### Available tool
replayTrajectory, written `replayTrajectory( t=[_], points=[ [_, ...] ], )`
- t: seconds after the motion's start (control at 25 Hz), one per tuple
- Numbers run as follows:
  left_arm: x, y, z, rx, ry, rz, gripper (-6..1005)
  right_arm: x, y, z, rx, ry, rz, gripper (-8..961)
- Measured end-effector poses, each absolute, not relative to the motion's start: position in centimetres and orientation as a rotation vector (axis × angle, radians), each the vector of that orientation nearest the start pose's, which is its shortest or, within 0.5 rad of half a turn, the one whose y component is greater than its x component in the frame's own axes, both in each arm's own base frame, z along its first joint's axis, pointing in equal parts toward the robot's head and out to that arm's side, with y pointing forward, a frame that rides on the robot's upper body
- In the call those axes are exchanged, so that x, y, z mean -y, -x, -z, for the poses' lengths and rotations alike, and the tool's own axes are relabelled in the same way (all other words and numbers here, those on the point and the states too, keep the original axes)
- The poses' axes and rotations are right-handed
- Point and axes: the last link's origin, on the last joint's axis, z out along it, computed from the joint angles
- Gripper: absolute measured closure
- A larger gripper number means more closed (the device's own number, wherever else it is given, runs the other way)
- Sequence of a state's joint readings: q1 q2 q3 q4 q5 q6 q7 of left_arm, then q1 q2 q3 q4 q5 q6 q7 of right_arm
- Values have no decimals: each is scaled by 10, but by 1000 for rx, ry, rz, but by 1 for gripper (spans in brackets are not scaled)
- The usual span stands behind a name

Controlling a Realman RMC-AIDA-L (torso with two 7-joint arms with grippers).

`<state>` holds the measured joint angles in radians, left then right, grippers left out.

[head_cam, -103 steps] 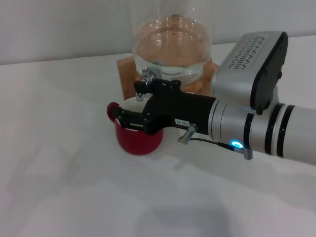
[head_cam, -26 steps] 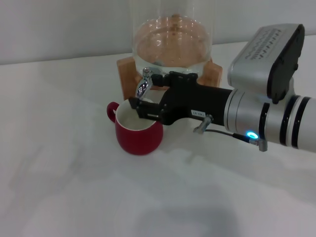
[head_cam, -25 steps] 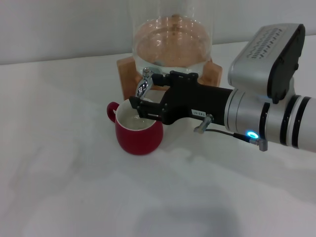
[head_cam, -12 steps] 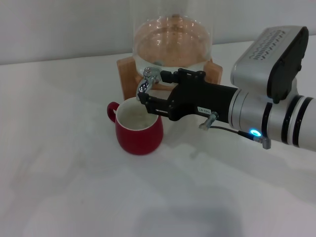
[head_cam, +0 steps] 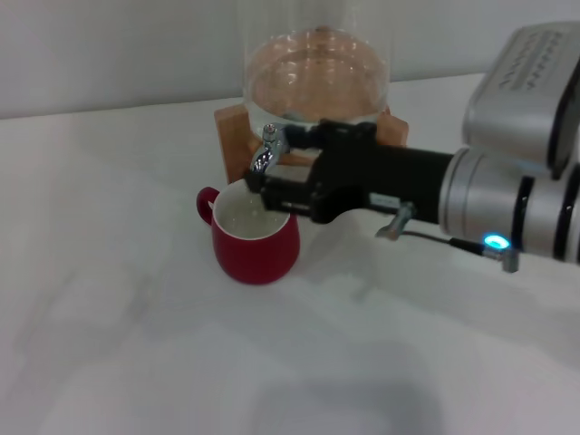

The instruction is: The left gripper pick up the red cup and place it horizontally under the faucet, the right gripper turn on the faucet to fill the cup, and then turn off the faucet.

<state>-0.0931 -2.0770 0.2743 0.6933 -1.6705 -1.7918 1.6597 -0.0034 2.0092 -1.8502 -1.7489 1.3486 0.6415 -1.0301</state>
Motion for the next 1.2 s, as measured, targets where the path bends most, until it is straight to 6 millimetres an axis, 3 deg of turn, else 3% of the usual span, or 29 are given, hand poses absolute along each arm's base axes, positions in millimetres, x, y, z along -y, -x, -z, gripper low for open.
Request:
replayTrajectory(
  t=[0.4,0.96,1.2],
  points=[
    [-204,359,-126,830,1756,1283,139,-302,-180,-44,-662,2212,-608,218],
    [-207,364,-122,935,1820,1228,139,-309,-212,-98,-691,2034,-588,218],
    [-202,366,-134,1054,1902,1114,139,-311,-226,-110,-725,1976,-609,218]
  ],
)
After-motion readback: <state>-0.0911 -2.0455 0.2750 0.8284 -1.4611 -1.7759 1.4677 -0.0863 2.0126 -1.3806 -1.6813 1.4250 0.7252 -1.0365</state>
